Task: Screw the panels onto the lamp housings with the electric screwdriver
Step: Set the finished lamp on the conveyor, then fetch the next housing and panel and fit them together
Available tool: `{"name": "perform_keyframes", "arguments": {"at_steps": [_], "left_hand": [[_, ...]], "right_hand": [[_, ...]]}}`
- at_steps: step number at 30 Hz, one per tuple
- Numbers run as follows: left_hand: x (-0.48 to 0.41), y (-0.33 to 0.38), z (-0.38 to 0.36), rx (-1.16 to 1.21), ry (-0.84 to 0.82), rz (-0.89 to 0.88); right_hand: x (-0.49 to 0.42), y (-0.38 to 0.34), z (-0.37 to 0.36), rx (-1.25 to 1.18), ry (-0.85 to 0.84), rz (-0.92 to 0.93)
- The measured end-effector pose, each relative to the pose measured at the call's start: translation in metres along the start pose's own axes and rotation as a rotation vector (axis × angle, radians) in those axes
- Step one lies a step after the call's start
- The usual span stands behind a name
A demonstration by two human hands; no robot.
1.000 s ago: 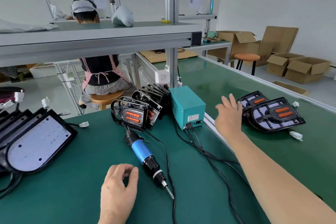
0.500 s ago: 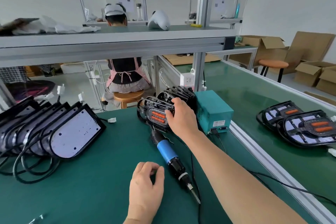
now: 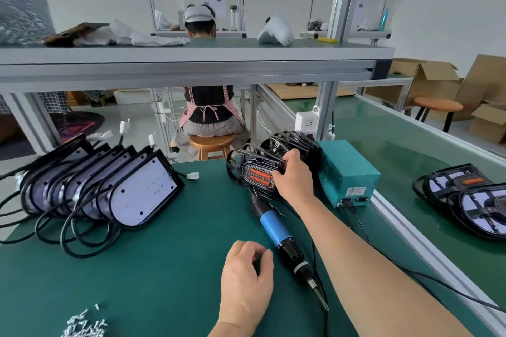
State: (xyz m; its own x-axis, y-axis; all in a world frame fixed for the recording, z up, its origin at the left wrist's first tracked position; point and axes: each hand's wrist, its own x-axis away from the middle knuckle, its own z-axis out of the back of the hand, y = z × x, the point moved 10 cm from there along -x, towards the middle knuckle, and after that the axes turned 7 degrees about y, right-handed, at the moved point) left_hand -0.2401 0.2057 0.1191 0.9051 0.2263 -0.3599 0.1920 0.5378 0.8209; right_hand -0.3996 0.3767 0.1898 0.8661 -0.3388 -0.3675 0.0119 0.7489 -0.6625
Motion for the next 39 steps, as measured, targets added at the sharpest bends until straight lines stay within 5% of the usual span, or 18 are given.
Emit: {"name": "perform_keyframes", "arguments": {"at_steps": [14,26,39], "left_hand": [[0.000,-0.001,-0.001,0.015,-0.015,0.026],[-0.001,0.002,-0.001,0.007,-0.013,0.003],[-0.003,-0.010,0.012,0.182,-0.035,0.185]], "right_hand": [[0.018,0.013,0.022,-0.248,0.153,0.012],[0.017,0.051,0.030,0.113,0.090,-0.131],[0.030,0.018,0.066,-0.034,0.452,-0.058]]}}
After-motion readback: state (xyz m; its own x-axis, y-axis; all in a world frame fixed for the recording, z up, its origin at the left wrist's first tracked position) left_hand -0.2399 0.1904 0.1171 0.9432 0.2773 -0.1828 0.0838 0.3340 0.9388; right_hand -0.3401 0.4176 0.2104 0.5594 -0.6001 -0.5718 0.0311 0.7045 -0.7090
